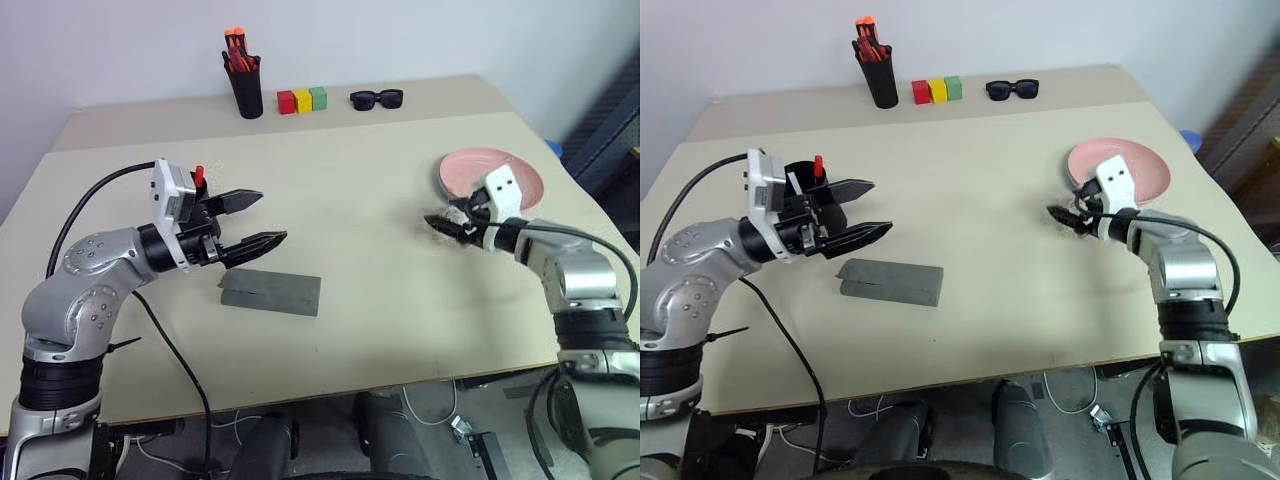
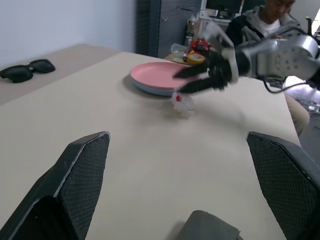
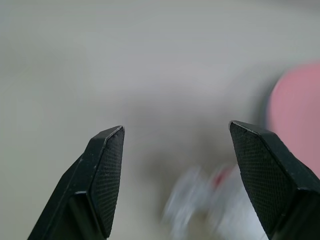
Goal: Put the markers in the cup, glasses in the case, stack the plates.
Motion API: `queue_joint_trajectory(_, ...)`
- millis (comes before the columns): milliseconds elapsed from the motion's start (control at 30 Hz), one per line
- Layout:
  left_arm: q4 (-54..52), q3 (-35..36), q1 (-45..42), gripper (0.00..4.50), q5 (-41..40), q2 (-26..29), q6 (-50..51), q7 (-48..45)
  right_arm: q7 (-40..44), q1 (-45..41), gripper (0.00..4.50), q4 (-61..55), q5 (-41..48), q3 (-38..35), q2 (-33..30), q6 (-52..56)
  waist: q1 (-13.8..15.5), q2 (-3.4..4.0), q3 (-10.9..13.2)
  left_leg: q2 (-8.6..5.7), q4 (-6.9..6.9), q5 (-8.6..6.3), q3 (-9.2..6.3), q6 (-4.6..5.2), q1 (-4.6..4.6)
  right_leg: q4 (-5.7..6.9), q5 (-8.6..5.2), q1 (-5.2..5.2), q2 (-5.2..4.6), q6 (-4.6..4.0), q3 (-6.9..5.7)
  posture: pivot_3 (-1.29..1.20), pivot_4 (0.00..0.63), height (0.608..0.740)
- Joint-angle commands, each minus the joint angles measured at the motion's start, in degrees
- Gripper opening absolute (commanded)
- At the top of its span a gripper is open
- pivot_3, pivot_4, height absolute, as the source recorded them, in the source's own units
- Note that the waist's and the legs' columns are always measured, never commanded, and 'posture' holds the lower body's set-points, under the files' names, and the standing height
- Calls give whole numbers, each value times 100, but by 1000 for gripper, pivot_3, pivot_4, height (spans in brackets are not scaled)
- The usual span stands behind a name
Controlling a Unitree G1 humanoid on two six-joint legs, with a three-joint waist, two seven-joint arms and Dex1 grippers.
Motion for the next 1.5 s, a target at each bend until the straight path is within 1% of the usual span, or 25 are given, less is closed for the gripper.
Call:
queue_joint_trajectory(33,-11,-3,-166,4500,-27,-11,-107,-29,-247,-58,3387,-182,-175,-49,-87,-53,-33,0,0,1,0,0,0,-1,1,1,0,0,1,0,0,0,150,740)
queue_joint_trajectory(133,-13,-26,-176,4500,-7,16,-101,-59,-544,-104,3387,204,-513,20,-52,-392,-58,0,0,3,-2,0,0,-1,2,1,0,-1,3,-1,0,0,150,740)
queue_joint_trajectory(200,-23,-11,-163,4500,-12,37,-89,-65,-653,-172,3387,443,-566,-17,10,-480,-46,0,0,2,-2,0,0,-1,1,-1,0,-1,2,-1,0,0,150,740)
queue_joint_trajectory(400,-131,63,-76,4500,-54,73,-42,13,-631,-349,3387,1054,-712,170,171,-796,-54,0,0,2,-2,0,0,-1,0,-2,0,-1,2,-1,0,0,150,740)
queue_joint_trajectory(533,-183,91,-46,4500,-57,76,-37,84,-615,-541,3387,1335,-620,106,358,-855,-56,0,0,2,-2,0,0,-1,1,-2,0,-1,2,-1,1,0,150,740)
queue_joint_trajectory(633,-208,115,-17,4500,-67,95,-31,100,-700,-663,2585,1547,-650,59,444,-945,-52,0,0,2,-2,0,0,-1,1,-1,0,-1,2,-1,1,0,150,740)
queue_joint_trajectory(800,-220,129,7,4500,-74,101,-30,123,-516,-709,77,1435,-481,-22,499,-909,-47,0,0,2,-2,0,-1,-1,0,-3,0,-1,2,-1,1,0,150,740)
queue_joint_trajectory(833,-223,128,13,4500,-77,97,-31,130,-440,-705,27,1358,-414,-49,487,-878,-47,0,0,2,-2,0,-1,-1,0,-3,0,-1,2,-1,1,0,150,740)
queue_joint_trajectory(933,-226,134,26,4500,-89,86,-39,141,-347,-808,27,1184,-106,-304,485,-955,-48,1,0,2,-2,0,-1,-1,0,-3,0,-1,2,-1,1,0,150,740)
queue_joint_trajectory(1000,-221,143,33,4500,-98,85,-49,138,-510,-944,27,1242,-39,-481,480,-1126,-48,1,0,2,-3,0,-1,-1,0,-3,0,-1,2,-1,1,0,150,740)
queue_joint_trajectory(1133,-149,150,-23,4500,-116,62,-50,166,-1235,-1451,27,2181,-128,-903,365,-1680,-51,1,0,2,-3,0,-1,-1,1,-2,0,-1,2,-1,1,0,150,740)
queue_joint_trajectory(1233,-168,162,1,4500,-120,54,-63,200,-1563,-1730,27,2778,-336,-875,307,-2006,-51,1,0,2,-5,0,0,-1,0,-4,0,-1,2,-1,1,0,150,740)
queue_joint_trajectory(1300,-213,191,48,4500,-145,61,-44,226,-1583,-1885,27,3103,-361,-838,307,-1965,-53,1,0,2,-5,0,0,0,-1,-6,0,-1,2,-1,1,0,150,740)
queue_joint_trajectory(1333,-245,204,86,4500,-145,63,-47,242,-1546,-1934,845,3246,-414,-769,313,-1985,-54,1,0,2,-5,0,0,0,-1,-6,0,-1,2,-1,1,0,150,740)
queue_joint_trajectory(1367,-282,221,126,4500,-153,63,-41,273,-1541,-1982,1186,3366,-452,-727,334,-2015,-55,1,0,2,-5,0,0,0,-1,-6,0,-1,2,-1,1,0,150,740)
queue_joint_trajectory(1400,-315,237,160,4500,-161,66,-36,298,-1565,-2027,1725,3480,-511,-680,343,-2086,-59,1,0,2,-6,0,0,0,-1,-6,0,-1,2,-1,1,0,150,740)
queue_joint_trajectory(1433,-351,242,189,4500,-170,64,-31,327,-1598,-2070,2172,3595,-568,-644,339,-2176,-64,1,0,2,-6,0,0,0,-1,-6,0,-1,2,-1,2,0,150,740)
queue_joint_trajectory(1467,-397,250,216,4500,-189,58,-19,369,-1663,-2120,2792,3710,-621,-630,321,-2261,-65,1,0,2,-7,0,0,0,-1,-6,0,-2,2,-1,2,0,150,740)
queue_joint_trajectory(1500,-438,256,237,4500,-208,52,-8,409,-1753,-2166,3263,3813,-680,-619,292,-2342,-66,1,1,2,-7,0,0,0,-1,-5,0,-2,2,-1,2,0,150,740)
